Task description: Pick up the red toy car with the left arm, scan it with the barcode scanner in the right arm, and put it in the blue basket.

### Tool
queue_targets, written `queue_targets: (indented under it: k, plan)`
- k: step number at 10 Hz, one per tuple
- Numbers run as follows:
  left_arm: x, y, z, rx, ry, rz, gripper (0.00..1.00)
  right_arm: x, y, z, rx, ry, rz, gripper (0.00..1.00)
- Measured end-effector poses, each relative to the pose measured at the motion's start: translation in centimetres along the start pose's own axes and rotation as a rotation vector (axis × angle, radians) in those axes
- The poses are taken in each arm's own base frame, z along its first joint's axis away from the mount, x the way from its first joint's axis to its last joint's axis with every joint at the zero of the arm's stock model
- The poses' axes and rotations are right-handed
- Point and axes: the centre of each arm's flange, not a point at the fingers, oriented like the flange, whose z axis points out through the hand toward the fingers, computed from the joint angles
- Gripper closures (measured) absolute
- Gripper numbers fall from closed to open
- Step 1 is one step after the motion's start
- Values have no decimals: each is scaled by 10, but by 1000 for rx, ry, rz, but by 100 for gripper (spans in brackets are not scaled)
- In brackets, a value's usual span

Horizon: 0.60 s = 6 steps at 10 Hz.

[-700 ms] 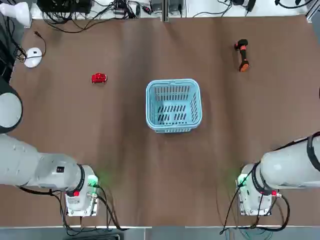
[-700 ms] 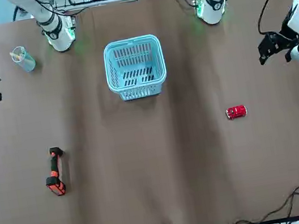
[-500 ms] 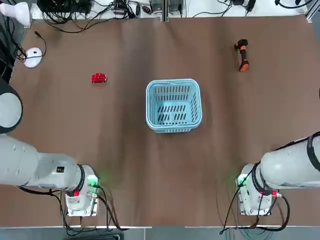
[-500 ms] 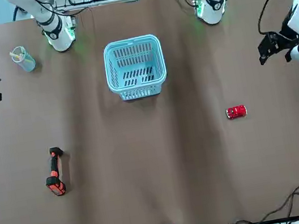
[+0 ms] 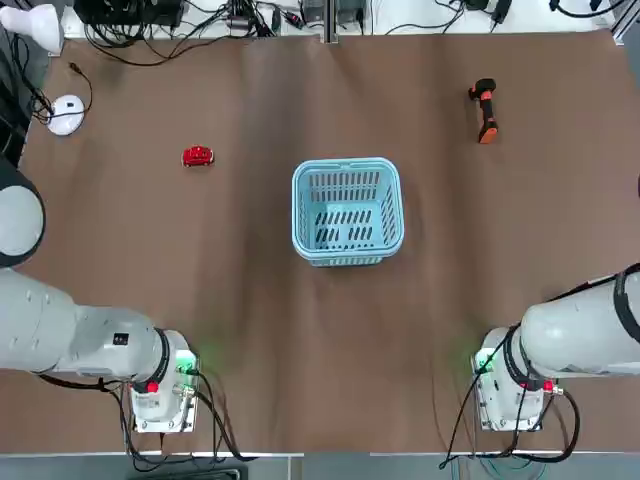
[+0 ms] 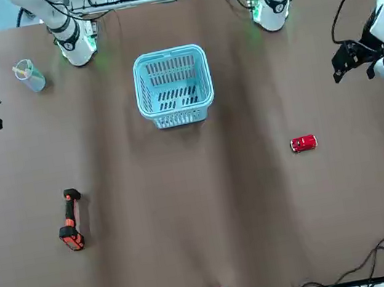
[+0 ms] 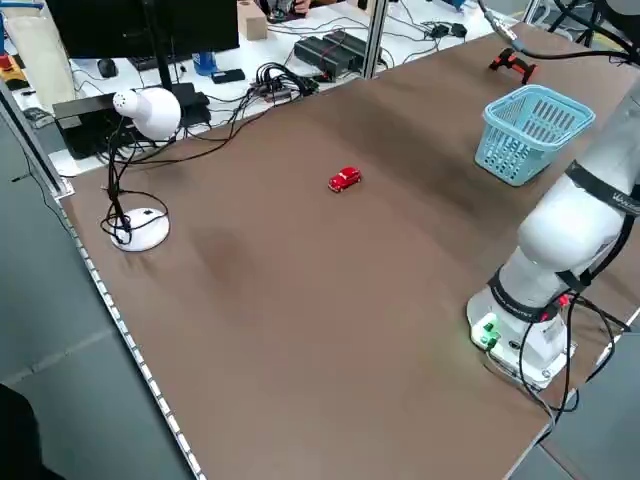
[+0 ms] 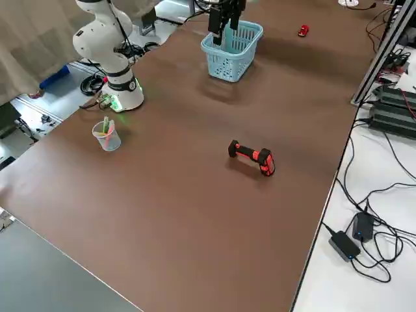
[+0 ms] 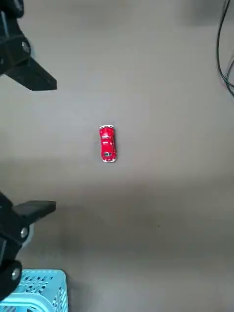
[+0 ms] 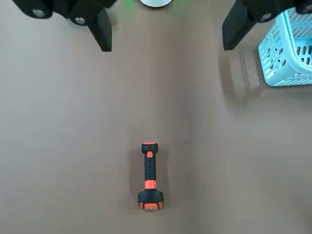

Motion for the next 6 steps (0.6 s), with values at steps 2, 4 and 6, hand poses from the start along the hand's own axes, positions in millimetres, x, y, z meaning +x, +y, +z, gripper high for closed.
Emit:
queue_targets:
  k: [2,4,6]
  plan:
    - [-2,-1,8,3,-21,-115,0,6,1,10,0,-19,1,0]
    - [-5,-11,30,12,-62,-206,0,32,1,40,1,-27,1,0]
    - [-10,-33,54,20,-86,-309,0,65,3,88,2,-55,4,0]
